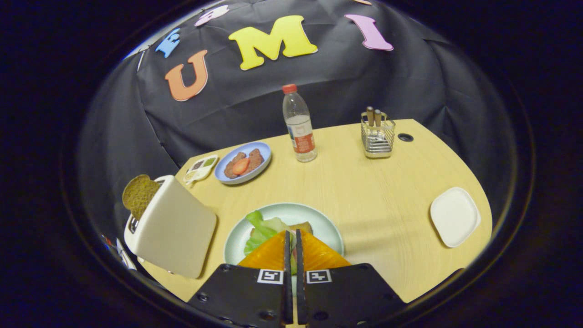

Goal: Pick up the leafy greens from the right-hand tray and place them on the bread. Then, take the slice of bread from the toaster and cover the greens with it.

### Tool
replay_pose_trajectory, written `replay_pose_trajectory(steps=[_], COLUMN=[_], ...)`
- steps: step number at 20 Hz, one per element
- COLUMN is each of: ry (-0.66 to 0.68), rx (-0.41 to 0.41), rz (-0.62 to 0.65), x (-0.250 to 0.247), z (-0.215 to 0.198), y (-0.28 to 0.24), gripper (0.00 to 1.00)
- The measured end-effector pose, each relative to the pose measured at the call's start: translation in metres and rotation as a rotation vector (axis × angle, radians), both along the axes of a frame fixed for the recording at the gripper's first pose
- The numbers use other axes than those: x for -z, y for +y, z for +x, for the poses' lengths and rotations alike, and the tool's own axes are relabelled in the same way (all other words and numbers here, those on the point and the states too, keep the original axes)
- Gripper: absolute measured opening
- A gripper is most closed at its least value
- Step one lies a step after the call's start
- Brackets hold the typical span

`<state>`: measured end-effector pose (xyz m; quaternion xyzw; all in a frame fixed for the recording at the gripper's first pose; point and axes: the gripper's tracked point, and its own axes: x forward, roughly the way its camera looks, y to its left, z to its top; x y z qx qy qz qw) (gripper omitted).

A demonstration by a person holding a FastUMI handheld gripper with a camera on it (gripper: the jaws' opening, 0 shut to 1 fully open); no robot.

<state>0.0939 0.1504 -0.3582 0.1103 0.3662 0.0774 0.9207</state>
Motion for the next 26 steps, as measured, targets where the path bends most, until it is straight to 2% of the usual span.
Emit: replay_pose_trajectory(steps=[1, 2, 3, 5, 10, 13, 19, 22, 26], ry=[0.009, 0.022, 0.03, 0.036, -0.069, -0.147, -0.288, -0.332, -0.38], rx=[0.002, -0.001, -0.011, -0.029, -0.027, -0.016, 0.069, 0.092, 0.068], rz=[-0.005, -0.009, -0.01, -0.02, -0.116, -0.182, -0.239, -0.244, -0.212], x=[0.007, 0.017, 0.022, 0.03, 0.008, -0.023, -0.114, -0.152, -0.189], z=[0.001, 0.001, -0.001, -0.001, 0.006, 0.005, -0.022, -0.04, -0.057], y=[-0.004, -0.008, -0.009, -0.009, -0.025, -0.035, -0.035, -0.016, 0.044], gripper=[0.03, 0.09, 0.09, 0.27, 0.92, 0.97, 0.96, 0.96, 0.96])
